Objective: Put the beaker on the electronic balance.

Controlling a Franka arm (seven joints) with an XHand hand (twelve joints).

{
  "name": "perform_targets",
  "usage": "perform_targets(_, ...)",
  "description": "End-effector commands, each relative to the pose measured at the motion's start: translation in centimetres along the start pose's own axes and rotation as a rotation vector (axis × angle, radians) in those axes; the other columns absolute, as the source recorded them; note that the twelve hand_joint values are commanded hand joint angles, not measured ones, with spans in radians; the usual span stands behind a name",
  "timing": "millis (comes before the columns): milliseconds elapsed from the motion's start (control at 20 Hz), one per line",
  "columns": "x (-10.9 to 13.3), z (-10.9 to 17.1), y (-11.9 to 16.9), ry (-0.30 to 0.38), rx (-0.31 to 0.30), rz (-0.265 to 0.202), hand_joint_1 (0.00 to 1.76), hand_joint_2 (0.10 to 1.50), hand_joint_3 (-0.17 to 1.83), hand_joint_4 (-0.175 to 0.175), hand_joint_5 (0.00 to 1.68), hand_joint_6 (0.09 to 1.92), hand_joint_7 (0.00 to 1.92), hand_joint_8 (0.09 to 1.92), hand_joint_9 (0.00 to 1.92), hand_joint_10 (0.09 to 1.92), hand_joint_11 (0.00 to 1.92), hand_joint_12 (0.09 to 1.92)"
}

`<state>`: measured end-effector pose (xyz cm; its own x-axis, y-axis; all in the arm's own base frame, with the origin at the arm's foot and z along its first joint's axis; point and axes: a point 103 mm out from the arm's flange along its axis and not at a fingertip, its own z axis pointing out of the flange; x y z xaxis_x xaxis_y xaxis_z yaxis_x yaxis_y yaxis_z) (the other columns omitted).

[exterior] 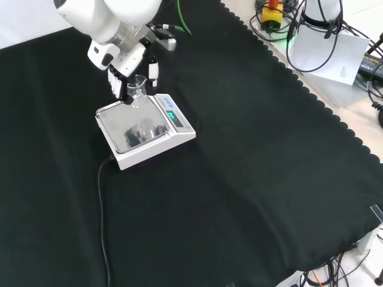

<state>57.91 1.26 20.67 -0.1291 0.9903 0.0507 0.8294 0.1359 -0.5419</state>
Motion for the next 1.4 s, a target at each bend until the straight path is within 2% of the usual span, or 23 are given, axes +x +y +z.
perform_targets(50, 1.0, 1.1, 1.1, 0.018, 0.008, -0.011, 1.54, 1.13, 0.00, -0.175, 0.80, 1.24, 0.82, 0.95, 0.94, 0.95, 0.74, 1.51)
perform_targets(250, 0.9, 1.7, 1.6, 0.027, 0.008, -0.013, 1.54, 1.12, 0.00, -0.175, 0.80, 1.24, 0.82, 0.95, 0.94, 0.95, 0.74, 1.51)
perform_targets(700, -0.2, 2.9, 3.2, 0.056, -0.026, 0.016, 1.54, 1.12, 0.00, -0.175, 0.80, 1.24, 0.83, 0.94, 0.95, 0.93, 0.73, 1.52)
perform_targets(1250, 0.2, 3.1, 4.3, 0.003, -0.003, 0.038, 1.54, 1.12, 0.00, -0.175, 0.81, 1.23, 0.84, 0.93, 0.96, 0.93, 0.73, 1.52)
perform_targets(1400, 0.3, 2.9, 4.6, 0.004, 0.033, 0.048, 1.50, 1.15, 0.00, -0.175, 0.78, 1.27, 0.84, 0.92, 1.01, 0.88, 0.77, 1.33)
